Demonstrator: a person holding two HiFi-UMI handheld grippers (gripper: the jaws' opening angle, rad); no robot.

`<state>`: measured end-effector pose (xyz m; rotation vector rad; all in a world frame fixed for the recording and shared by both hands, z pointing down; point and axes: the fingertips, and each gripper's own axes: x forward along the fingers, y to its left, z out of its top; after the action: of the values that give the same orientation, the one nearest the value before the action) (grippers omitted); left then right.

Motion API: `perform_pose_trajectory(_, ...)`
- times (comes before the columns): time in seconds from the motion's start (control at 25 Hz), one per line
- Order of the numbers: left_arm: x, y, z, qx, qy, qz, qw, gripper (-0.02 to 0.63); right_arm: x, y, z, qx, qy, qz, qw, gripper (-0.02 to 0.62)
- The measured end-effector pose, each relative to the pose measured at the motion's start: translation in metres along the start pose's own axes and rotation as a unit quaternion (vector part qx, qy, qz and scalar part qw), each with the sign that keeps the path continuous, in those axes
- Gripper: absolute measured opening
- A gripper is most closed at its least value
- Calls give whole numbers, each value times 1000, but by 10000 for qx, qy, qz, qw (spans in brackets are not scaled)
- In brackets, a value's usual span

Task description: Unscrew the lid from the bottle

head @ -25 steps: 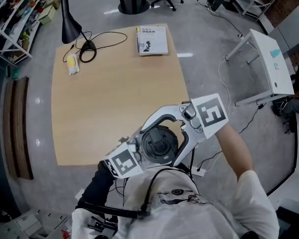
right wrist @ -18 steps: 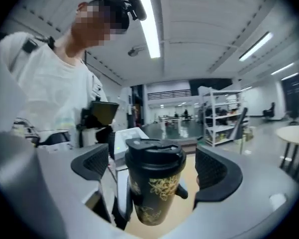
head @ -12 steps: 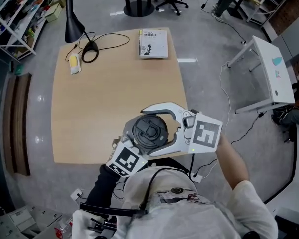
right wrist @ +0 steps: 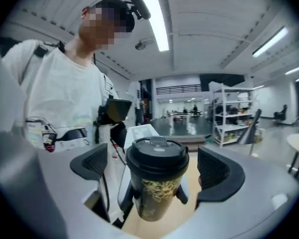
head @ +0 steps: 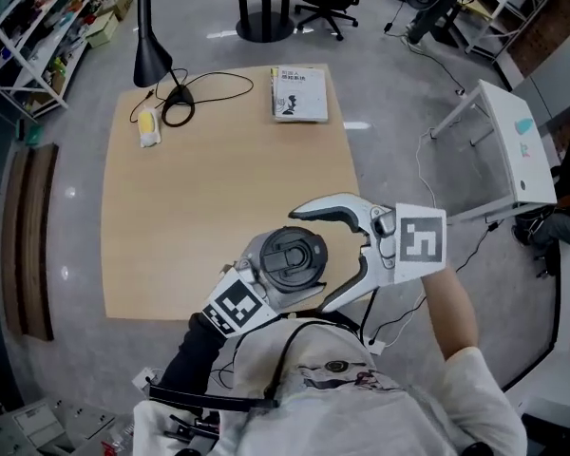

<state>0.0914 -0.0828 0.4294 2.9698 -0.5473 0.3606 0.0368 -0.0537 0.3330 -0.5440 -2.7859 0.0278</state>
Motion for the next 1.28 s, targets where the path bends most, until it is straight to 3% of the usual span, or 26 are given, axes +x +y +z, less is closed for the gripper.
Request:
perform_pose_trajectory(0.12, -11, 29, -17, 61, 382, 632, 9973, 416, 18, -27, -3, -33, 180, -1249, 9920, 561)
perform_pose_trajectory(0.2, -13, 31, -22, 105, 483, 604, 9970, 416, 36, -37, -5, -343, 297, -1337, 9900, 533)
perform_pose_trajectory(0.24, -14, 26, -23, 138, 487, 467, 9976, 415, 42, -34, -6, -539, 315, -1112, 9918, 481)
perform_pose_trajectory(0.36, -15, 0, -16, 265, 344, -330, 9985, 416, 44, -10, -1, -950, 201, 95, 9952, 474)
perform_pose_trajectory(0.56, -21, -41, 7, 287, -104, -1649, 9858, 414, 38, 24, 15, -1024, -13, 2007, 9743, 474)
perform_pose_trajectory(0.68, -28, -55, 18, 285, -256, -2186, 9751, 414, 35, 33, 26, -979, -260, 2653, 9588, 472)
perform_pose_trajectory(0.84, -34, -68, 34, 275, -508, -2673, 9619, 414, 31, 39, 40, -604, -745, 3019, 9485, 474)
perform_pose_trajectory(0.88, -34, -67, 36, 250, -578, -2656, 9620, 414, 32, 37, 41, -425, -717, 2906, 9532, 474)
perform_pose_trajectory(0.96, -32, -56, 34, 146, -606, -2402, 9687, 414, 35, 26, 38, -140, -436, 2308, 9719, 555)
perform_pose_trajectory(1.08, -26, -23, 13, 29, -268, -1506, 9882, 414, 31, -1, 37, 256, -309, 790, 9961, 580)
perform_pose_trajectory(1.2, -22, 7, -2, 77, 33, -749, 9972, 414, 45, -27, 21, 318, 82, -576, 9978, 572)
perform_pose_trajectory(1.24, -23, 10, -4, 86, 71, -695, 9975, 414, 52, -33, 15, 162, 187, -775, 9967, 570)
perform_pose_trajectory(1.28, -23, 9, -5, 95, 74, -730, 9973, 414, 57, -35, 13, -48, 211, -798, 9966, 523)
